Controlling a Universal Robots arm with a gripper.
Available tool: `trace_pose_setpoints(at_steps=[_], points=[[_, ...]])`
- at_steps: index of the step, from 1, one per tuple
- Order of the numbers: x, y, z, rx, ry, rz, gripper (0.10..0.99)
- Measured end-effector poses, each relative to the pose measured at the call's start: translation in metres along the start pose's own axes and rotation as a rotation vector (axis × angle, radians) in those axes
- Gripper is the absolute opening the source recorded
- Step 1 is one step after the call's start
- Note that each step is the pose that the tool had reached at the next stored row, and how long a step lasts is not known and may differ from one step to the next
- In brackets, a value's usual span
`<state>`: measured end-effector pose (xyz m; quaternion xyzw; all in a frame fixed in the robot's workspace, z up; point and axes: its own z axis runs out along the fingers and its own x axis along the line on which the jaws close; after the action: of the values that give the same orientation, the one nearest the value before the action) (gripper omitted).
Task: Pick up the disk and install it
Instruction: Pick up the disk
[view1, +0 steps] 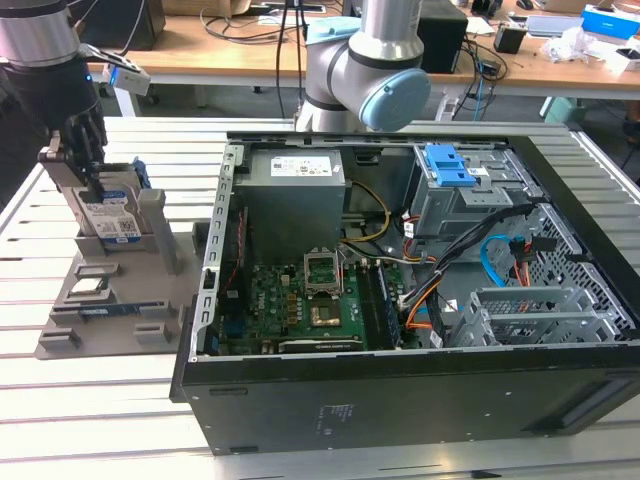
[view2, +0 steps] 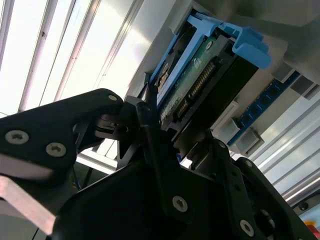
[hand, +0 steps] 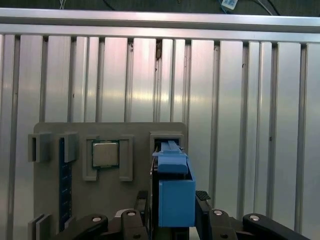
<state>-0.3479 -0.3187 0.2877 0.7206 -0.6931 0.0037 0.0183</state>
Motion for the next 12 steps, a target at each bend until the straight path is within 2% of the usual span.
trace_pose_setpoints(at_steps=[3, 5, 12], points=[[0.0000, 0.0000, 0.0000, 0.001, 0.0001, 0.000, 0.467], [0.0000, 0.0000, 0.0000, 0.002, 0.0001, 0.000, 0.361], [0.0000, 0.0000, 0.0000, 0.007, 0.0002, 0.000, 0.361]])
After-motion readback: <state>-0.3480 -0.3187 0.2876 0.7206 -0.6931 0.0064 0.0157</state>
